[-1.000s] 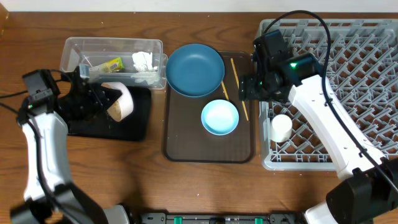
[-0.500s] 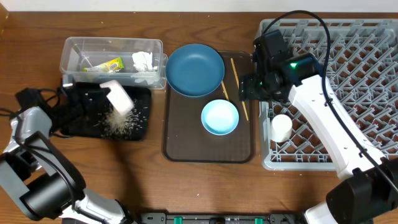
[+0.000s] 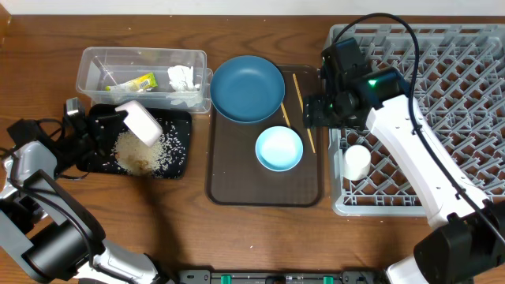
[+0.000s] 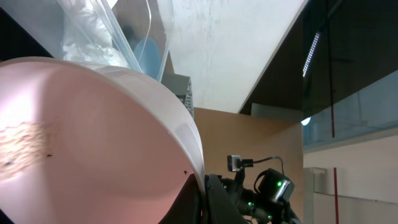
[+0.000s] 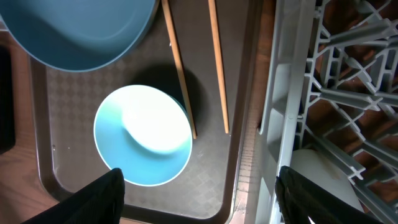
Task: Sort waste into correct bins and load items into the dishwasher rack
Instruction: 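Tip the pink bowl over the black tray to dump the rice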
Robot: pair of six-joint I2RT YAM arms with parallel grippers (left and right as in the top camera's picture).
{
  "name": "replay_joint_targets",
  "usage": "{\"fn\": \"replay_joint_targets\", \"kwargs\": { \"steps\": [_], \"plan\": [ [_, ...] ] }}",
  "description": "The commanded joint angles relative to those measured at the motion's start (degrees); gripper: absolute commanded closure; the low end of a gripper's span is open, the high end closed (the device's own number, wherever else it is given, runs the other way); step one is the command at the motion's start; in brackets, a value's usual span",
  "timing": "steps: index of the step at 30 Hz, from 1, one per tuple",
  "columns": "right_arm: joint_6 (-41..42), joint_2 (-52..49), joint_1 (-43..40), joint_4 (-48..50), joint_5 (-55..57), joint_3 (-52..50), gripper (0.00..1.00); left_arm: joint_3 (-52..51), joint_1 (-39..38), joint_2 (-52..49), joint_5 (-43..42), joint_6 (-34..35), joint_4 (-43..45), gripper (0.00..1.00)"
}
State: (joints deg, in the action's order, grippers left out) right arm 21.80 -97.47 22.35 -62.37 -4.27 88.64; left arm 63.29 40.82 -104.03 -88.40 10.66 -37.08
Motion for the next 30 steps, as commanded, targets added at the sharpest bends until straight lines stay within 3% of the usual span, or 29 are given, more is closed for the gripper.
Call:
{"fn": "replay_joint_targets", "kwargs": {
  "steps": [1,24,30],
  "plan": [
    [-1.1,-0.4,-0.2,-0.2,0.4,-0.4,0.24,1.0,0.2,0.0,-1.7,1.1,-0.1,0.94],
    [-1.3,-0.4,-0.2,-0.2,0.4,-0.4,0.24,1.0,-0.3,1.6,-1.7,7.2,3.0,0.94],
    [-1.3,-0.4,-0.2,-0.3,0.4,-0.4,0.24,1.0,-4.1,7.5,-0.8,6.9,3.0,0.94]
  ]
}}
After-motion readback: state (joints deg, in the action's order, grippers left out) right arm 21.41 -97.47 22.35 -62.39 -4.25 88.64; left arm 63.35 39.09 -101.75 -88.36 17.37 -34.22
